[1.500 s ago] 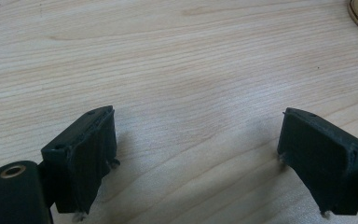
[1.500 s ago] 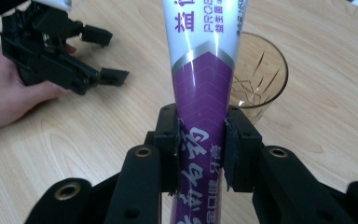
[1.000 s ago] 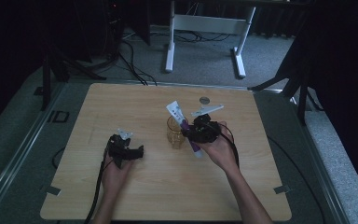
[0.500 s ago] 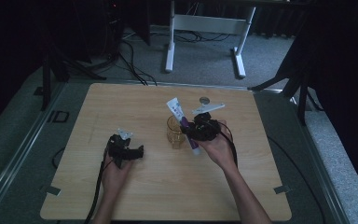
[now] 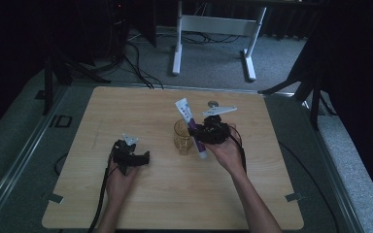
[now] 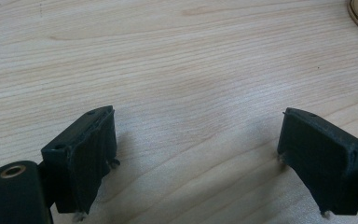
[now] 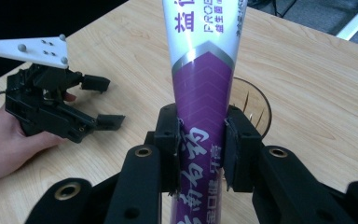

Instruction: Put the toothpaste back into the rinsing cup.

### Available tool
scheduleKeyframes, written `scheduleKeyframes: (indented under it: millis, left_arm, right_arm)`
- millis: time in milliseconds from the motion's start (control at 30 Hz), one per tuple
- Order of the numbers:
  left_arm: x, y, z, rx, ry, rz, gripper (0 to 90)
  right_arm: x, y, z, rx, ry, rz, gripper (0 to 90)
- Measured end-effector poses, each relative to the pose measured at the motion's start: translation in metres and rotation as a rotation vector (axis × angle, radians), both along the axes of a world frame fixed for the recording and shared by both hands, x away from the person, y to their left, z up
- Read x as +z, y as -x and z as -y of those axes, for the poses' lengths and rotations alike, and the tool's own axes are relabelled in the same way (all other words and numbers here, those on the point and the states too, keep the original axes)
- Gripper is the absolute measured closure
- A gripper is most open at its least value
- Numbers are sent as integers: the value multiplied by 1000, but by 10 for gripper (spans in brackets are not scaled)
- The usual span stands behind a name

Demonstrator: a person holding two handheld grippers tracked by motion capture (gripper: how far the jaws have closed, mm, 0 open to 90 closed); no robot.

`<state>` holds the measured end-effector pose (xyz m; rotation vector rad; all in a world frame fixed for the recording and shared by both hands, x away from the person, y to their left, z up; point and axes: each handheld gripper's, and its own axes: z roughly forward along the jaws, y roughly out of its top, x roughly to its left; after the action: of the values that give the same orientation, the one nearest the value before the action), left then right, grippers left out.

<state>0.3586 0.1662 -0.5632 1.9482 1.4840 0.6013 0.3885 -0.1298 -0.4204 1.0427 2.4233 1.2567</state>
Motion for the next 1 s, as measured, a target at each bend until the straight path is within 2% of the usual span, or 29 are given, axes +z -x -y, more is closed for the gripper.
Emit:
scheduleKeyframes:
  millis: [1000]
  left_arm:
    - [0, 0, 0, -1, -1, 0, 119]
  right_arm:
    - [4, -12, 2, -41, -92, 27, 704]
